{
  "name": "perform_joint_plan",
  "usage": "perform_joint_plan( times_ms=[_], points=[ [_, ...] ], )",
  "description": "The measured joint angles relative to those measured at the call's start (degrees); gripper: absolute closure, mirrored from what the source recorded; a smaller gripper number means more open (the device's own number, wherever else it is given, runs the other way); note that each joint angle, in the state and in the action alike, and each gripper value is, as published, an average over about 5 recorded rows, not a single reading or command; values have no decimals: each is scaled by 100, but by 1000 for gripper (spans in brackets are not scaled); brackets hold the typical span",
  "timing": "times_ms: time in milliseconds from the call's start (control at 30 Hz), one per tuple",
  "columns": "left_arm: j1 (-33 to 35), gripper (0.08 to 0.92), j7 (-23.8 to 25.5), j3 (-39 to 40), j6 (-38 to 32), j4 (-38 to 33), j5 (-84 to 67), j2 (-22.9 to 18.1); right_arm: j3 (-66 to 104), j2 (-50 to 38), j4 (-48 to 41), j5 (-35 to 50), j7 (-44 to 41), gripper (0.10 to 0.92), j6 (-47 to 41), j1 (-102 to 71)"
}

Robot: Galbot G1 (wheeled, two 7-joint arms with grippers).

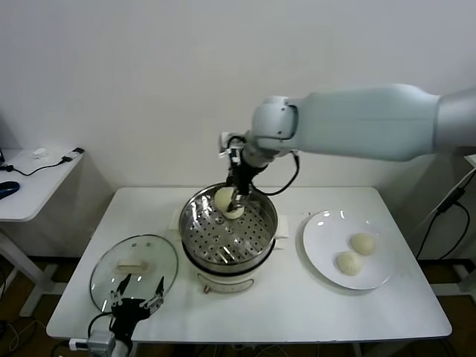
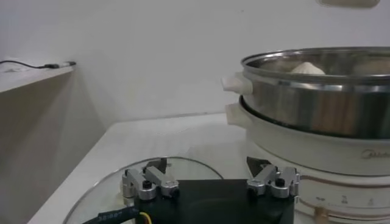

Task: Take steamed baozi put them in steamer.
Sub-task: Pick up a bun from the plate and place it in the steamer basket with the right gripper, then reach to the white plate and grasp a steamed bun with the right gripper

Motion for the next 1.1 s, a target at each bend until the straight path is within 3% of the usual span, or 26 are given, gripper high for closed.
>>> perform_joint_plan(
  times_ms=[667, 933, 1100],
  points=[
    [-55, 177, 7, 18, 2, 73, -13, 25, 273, 948, -1261, -377, 568, 347, -298, -1460],
    [-40, 177, 8, 18, 14, 66, -17, 25, 299, 909, -1299, -426, 466, 219, -274, -1514],
    [-14, 177, 10, 17, 15, 26, -18, 24, 244, 711, -1157, -483, 254, 203, -131, -1299]
  ],
)
